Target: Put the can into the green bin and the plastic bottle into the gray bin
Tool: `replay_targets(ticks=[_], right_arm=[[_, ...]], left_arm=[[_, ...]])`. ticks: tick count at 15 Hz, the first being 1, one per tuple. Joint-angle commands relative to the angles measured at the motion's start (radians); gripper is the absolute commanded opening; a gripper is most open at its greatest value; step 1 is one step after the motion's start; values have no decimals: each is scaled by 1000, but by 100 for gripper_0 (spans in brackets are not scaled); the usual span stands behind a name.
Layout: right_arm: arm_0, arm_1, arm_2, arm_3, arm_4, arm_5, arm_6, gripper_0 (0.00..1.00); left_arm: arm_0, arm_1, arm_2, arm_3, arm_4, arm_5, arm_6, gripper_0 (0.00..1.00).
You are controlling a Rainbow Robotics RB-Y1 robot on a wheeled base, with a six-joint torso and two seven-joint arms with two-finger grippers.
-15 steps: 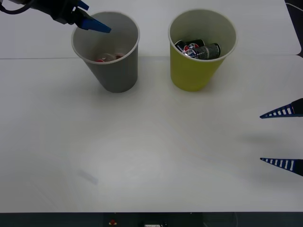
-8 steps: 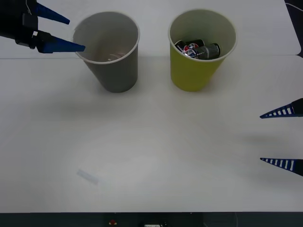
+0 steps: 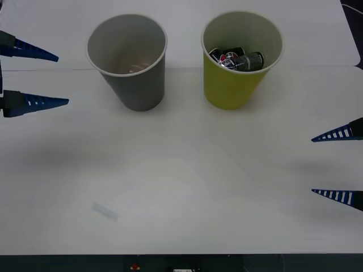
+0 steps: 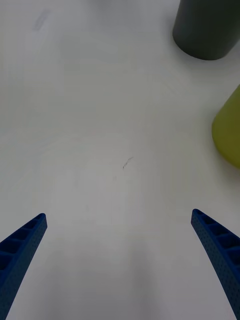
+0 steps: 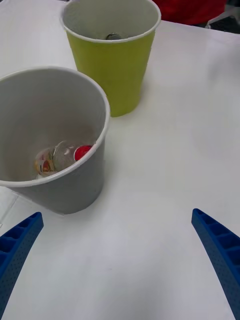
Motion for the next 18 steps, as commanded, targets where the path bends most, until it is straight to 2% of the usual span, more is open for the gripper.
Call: replay_targets(ticks=[1,6,11,15,18], right_arm=[[0,0,0,0,0,0,0,100],[0,0,0,0,0,0,0,100],[0,0,0,0,0,0,0,100],[0,0,0,0,0,0,0,100],[0,0,0,0,0,0,0,100]], left_arm=[[152,12,68,-50,56,0,-115,100],[358,26,134,-78,145,0,-341,100],[490,57,135,-95,217,29,-526,100],[573,103,135,-154,238,89,-543,100],[576,107,137,-154,237,92,-545,100]])
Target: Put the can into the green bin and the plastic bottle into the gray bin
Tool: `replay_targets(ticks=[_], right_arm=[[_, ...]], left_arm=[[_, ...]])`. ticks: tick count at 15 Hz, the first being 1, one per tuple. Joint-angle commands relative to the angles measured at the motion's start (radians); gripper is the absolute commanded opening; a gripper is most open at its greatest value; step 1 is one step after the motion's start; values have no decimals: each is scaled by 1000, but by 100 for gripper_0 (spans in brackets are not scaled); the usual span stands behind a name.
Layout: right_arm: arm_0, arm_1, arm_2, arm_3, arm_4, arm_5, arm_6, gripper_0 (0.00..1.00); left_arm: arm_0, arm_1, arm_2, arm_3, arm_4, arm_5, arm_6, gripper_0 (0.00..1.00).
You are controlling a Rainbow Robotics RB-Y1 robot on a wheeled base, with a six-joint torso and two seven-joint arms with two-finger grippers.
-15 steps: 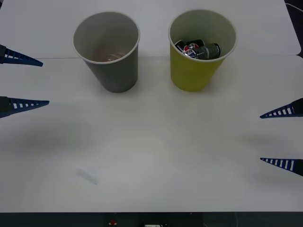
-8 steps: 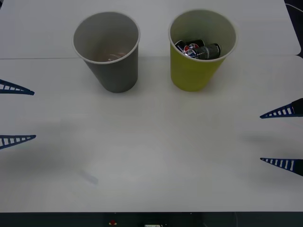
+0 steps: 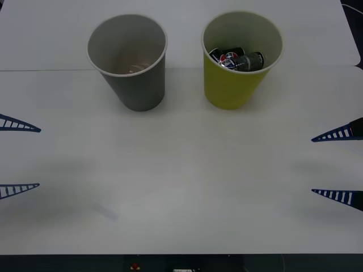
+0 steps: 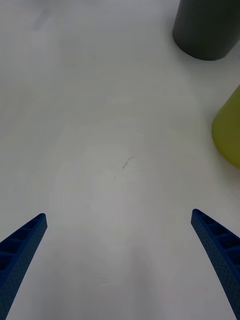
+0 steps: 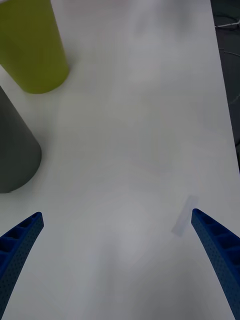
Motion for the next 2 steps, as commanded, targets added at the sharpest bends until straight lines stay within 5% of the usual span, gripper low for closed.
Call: replay_targets(ticks=[1,2], right_arm=[[0,0,0,0,0,0,0,100],[0,0,0,0,0,0,0,100]], left_arm=[[0,1,1,3,-1,2,-1,100],[0,1,1,5,-1,5,-1,100]])
